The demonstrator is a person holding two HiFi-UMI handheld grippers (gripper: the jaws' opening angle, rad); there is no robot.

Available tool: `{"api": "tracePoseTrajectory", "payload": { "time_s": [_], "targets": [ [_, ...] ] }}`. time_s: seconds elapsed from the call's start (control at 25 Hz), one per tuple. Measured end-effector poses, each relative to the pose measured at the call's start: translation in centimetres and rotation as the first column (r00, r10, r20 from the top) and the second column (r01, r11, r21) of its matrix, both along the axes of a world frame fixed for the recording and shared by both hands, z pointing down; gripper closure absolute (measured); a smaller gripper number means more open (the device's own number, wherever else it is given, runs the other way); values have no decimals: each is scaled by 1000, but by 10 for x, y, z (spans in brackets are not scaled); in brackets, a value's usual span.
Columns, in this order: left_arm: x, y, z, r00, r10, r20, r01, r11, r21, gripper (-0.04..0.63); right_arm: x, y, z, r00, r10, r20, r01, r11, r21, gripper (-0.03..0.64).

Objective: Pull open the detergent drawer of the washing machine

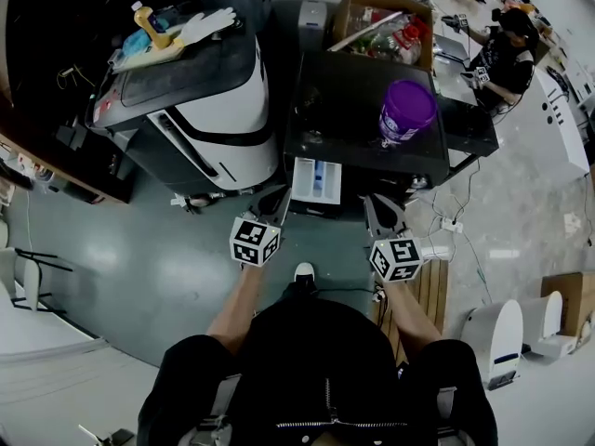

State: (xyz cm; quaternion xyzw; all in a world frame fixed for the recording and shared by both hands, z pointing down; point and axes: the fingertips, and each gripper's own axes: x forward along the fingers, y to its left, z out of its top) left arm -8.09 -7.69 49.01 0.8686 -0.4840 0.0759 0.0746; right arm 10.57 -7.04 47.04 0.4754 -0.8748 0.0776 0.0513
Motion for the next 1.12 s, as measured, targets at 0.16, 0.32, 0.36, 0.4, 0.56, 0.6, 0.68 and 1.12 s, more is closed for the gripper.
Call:
{"api": "tracePoseTrajectory", "payload": {
  "time_s": [0.16, 0.32, 0.36, 0.4, 0.56, 0.6, 0.68, 1.12],
  "targets": [
    [5, 0, -12, 1000, 4, 9, -4, 1000, 31, 575, 9, 3, -10, 1000, 26, -3, -26, 999, 34, 614],
    [9, 2, -15, 1000, 6, 8, -6, 999, 40, 575, 13, 5, -10, 999, 38, -1, -38, 998, 40, 614],
    [10, 2, -16, 1000, 8, 8, -8, 999, 41, 575, 14, 5, -10, 999, 37, -2, -37, 999, 38, 614],
    [12, 2, -16, 1000, 10, 9, -10, 999, 41, 575, 14, 6, -10, 999, 37, -2, -37, 999, 36, 614],
    [15, 3, -12, 1000, 14, 12, -15, 999, 34, 575, 16, 7, -6, 999, 41, 1, -41, 999, 29, 614],
    [15, 3, -11, 1000, 15, 12, -15, 999, 31, 575, 16, 7, -6, 999, 42, 2, -42, 999, 27, 614],
    [16, 4, -10, 1000, 17, 12, -17, 999, 28, 575, 16, 7, -4, 999, 42, 2, -42, 999, 23, 614],
    [21, 4, -1, 1000, 26, 9, -26, 1000, 11, 575, 13, 7, -2, 999, 41, -4, -41, 999, 23, 614]
  ]
}}
